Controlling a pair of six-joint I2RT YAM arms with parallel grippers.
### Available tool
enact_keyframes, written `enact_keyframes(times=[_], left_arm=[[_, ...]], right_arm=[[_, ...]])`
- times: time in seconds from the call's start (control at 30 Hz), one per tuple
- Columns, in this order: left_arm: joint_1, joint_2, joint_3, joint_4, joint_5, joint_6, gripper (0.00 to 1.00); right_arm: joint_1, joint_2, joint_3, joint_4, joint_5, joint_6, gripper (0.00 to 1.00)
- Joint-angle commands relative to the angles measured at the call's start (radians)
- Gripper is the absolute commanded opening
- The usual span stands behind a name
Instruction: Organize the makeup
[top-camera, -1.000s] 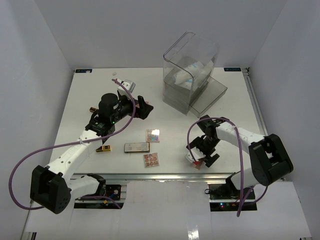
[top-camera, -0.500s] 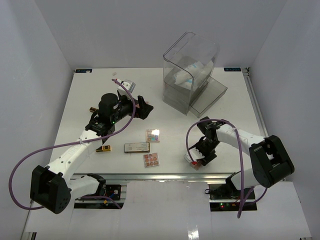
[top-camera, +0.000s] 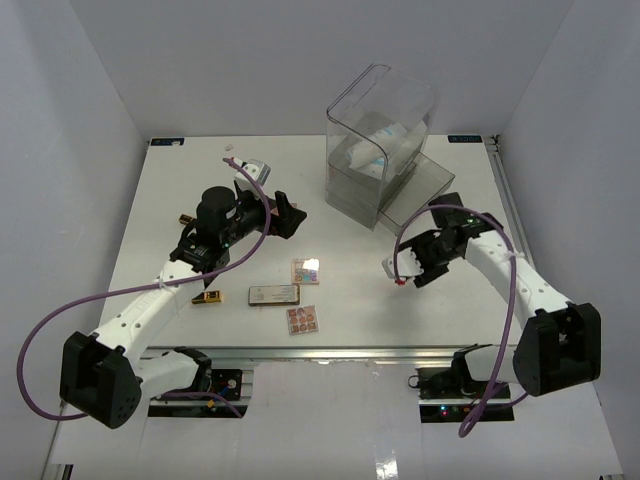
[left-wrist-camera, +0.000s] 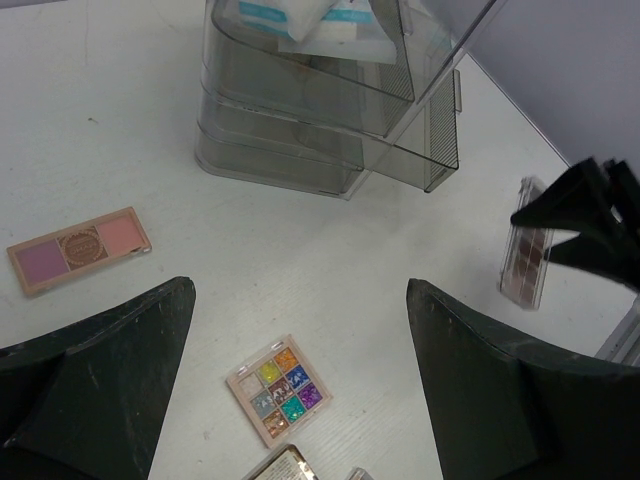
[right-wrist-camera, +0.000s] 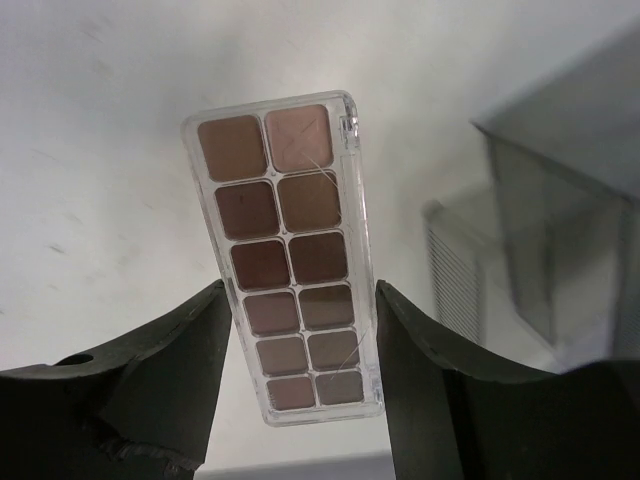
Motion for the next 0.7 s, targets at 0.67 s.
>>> enact_keyframes(times=[0.67], left_arm=[[0.016,-0.031,-0.001,0.011,0.006,-0.001,0.98]], right_arm=[[-0.070,0.262,0.291,0.480,0.089,0.009,0.37]])
